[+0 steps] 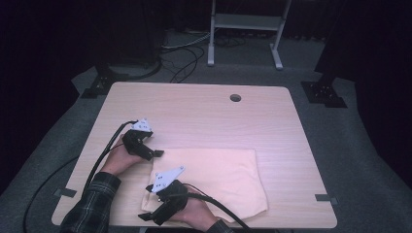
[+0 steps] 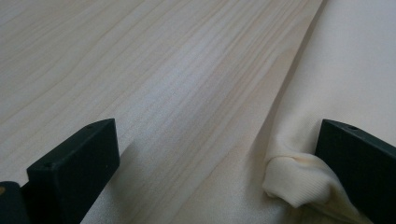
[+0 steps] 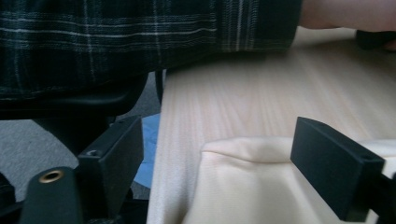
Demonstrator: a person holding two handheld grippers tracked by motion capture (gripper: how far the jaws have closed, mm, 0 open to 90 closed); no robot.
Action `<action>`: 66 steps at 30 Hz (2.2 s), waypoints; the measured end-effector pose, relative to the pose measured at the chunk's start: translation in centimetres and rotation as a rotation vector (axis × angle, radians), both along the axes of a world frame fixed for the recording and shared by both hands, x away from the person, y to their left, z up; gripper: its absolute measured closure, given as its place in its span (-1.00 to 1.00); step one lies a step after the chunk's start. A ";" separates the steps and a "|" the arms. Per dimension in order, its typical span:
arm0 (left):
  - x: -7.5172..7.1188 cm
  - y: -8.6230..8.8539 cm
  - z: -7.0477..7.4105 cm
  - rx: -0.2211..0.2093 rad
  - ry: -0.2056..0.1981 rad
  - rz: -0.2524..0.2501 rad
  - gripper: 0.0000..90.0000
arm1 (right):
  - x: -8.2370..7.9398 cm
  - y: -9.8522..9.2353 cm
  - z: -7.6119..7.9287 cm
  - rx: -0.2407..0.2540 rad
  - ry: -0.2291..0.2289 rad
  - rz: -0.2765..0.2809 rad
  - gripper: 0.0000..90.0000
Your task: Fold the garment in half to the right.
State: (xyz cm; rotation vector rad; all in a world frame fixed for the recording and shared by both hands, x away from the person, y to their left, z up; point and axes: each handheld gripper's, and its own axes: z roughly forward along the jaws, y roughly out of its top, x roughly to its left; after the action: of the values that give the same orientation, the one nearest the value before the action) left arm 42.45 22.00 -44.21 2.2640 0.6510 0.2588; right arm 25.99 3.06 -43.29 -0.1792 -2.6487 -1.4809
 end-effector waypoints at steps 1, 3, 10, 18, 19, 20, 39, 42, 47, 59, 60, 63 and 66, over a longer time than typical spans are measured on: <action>0.0 0.0 0.0 0.000 0.000 0.000 -1.00 | 0.0 0.1 0.0 -0.002 0.002 0.010 -0.56; 0.0 0.0 0.0 0.000 0.000 0.000 -1.00 | -0.1 0.3 -0.2 -0.012 0.006 0.024 -0.52; 0.0 0.0 0.0 0.001 0.000 0.000 -1.00 | -0.3 0.8 -0.6 -0.070 0.014 0.043 -0.38; 0.0 0.0 0.0 0.002 -0.002 -0.002 -1.00 | -0.4 1.3 -0.8 -0.141 -0.004 0.017 -0.21; 0.0 0.0 0.0 0.002 -0.002 -0.002 -1.00 | -0.4 1.3 -0.8 -0.141 -0.009 0.014 -0.18; 0.0 0.0 0.0 0.002 -0.002 -0.002 -1.00 | -0.4 1.3 -0.8 -0.143 -0.017 0.010 -0.17; -0.4 0.7 0.2 -0.110 0.026 -0.149 -0.14 | -1.8 1.5 -0.9 -0.176 -0.212 -0.123 0.73; -0.6 0.7 0.2 -0.119 0.043 -0.213 0.33 | -1.8 1.5 -0.9 -0.175 -0.214 -0.128 0.76; -0.6 0.6 0.2 -0.135 0.086 -0.238 0.75 | -1.8 1.5 -0.9 -0.174 -0.210 -0.132 0.78; -0.2 1.2 0.1 -0.176 0.152 -0.181 0.87 | -1.0 1.9 -0.7 -0.141 -0.137 -0.160 0.81; -0.2 1.3 0.2 -0.176 0.155 -0.173 0.87 | -0.9 1.9 -0.7 -0.131 -0.131 -0.163 0.81; -0.4 1.9 1.1 -0.174 0.150 -0.159 0.87 | -0.7 1.9 -0.4 -0.082 -0.099 -0.166 0.81; -0.7 2.3 2.4 -0.219 0.131 -0.149 0.87 | -0.8 1.6 0.1 -0.061 -0.097 -0.161 0.81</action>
State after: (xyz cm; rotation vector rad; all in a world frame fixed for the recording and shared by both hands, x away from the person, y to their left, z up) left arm 41.74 24.29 -41.84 2.1166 0.5454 -0.0337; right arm 25.16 4.64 -43.23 -0.3424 -2.8183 -1.4898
